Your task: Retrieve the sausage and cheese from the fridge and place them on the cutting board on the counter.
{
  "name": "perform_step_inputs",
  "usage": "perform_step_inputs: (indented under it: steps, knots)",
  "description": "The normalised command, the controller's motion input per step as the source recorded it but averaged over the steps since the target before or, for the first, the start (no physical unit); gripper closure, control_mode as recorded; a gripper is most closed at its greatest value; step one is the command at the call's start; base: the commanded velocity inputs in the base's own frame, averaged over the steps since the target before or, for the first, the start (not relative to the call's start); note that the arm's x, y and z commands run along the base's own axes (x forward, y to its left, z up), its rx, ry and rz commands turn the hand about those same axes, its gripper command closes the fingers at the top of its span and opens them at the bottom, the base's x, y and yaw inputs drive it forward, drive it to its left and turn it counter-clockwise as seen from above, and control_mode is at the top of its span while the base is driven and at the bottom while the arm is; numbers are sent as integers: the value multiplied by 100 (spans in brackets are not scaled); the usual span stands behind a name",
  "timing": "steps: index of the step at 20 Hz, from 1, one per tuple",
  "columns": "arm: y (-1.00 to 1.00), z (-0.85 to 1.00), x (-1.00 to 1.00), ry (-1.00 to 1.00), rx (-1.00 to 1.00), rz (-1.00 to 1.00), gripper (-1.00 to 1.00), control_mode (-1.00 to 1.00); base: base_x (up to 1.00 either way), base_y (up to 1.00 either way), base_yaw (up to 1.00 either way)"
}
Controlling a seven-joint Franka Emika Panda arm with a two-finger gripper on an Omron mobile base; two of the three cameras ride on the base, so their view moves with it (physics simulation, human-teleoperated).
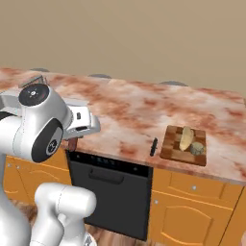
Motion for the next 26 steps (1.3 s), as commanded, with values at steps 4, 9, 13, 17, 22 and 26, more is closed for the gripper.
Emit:
perform_step_inputs:
  steps: [4, 9, 13, 17, 22, 26]
  knots:
    - [0, 0, 0, 0, 0, 0, 100, 100, 6, -100, -3]
    - [0, 0, 0, 0, 0, 0, 100, 100, 17, -82, -16]
    - [0, 0, 0, 0, 0, 0, 100, 100, 50, -25, -13]
    - [0, 0, 0, 0, 0, 0, 100, 100, 65, -4, -7]
    - [0, 0, 0, 0, 0, 0, 100, 100, 76, 0, -2]
    - [0, 0, 0, 0, 0, 0, 100, 100, 73, 1, 0]
